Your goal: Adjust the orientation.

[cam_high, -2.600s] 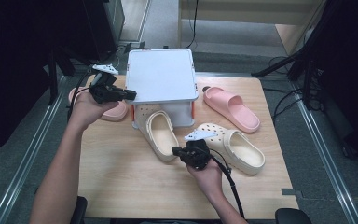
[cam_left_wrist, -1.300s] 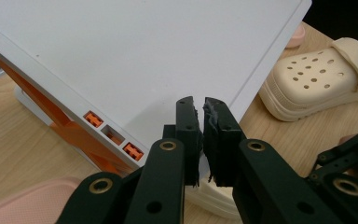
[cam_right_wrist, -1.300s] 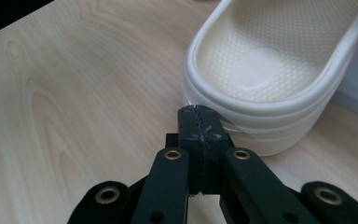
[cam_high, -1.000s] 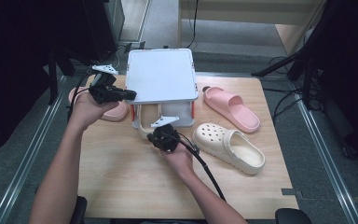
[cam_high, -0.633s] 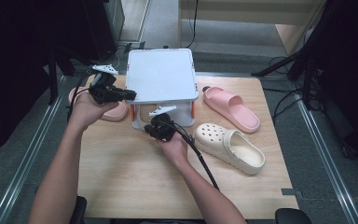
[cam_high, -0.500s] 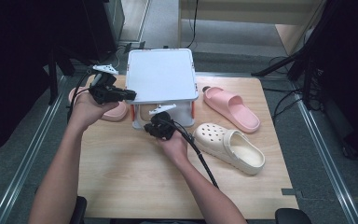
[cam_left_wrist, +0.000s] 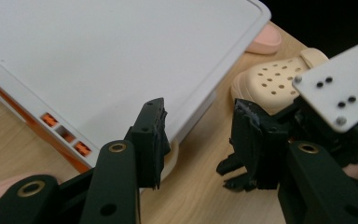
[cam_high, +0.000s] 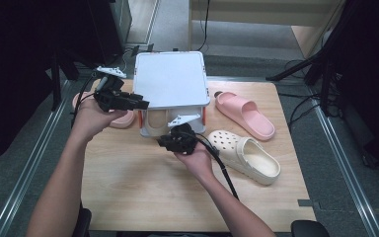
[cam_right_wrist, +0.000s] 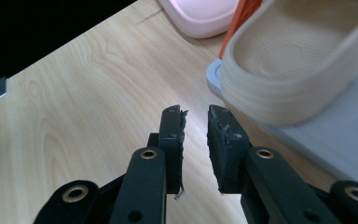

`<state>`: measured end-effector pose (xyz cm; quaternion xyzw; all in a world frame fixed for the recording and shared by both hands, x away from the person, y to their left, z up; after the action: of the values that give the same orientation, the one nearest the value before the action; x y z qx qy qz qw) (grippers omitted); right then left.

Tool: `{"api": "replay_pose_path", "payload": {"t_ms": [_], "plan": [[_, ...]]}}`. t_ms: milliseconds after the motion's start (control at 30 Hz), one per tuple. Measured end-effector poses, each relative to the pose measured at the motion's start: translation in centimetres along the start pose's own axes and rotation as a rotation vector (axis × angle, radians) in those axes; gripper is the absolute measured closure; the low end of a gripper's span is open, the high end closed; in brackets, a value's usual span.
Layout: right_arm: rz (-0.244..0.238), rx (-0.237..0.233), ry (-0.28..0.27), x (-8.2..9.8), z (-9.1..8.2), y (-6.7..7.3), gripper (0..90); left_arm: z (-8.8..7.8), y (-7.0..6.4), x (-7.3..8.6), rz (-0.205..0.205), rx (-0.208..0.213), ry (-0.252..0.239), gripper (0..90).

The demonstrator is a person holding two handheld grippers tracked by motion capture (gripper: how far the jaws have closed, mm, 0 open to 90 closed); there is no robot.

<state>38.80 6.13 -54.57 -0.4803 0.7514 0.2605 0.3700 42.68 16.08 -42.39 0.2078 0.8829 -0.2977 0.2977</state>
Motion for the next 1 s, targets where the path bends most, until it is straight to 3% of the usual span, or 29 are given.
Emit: {"api": "replay_pose_path", "payload": {"t_ms": [167,400,533,1000], "plan": [[0.002,-0.031,-0.011,0.5,-2.3,0.3,73.6,0.3,-0.6,1.5,-0.001,-0.013,0.007,50.3],[-0.038,-0.071,-0.024,1.8,-4.9,0.6,66.4,1.2,-1.0,3.8,-0.009,-0.019,0.02,42.6],[-0.075,-0.042,-0.016,3.0,-6.4,0.4,66.2,1.7,-1.1,5.1,-0.001,-0.031,0.032,40.1],[-0.075,-0.053,-0.018,4.9,-10.5,-0.1,54.5,3.3,-1.7,9.0,0.0,-0.023,0.025,36.1]]}}
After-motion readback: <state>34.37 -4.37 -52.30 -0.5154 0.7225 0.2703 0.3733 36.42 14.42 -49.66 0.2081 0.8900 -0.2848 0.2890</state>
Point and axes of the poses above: each handheld gripper's, and its own axes: z roughly forward along the jaws, x roughly out of its underside, y roughly to its left, the point moved 10 cm from there along z, roughly forward along the jaws, and after that the axes turned 15 degrees about -z, right-handed, at the moved point
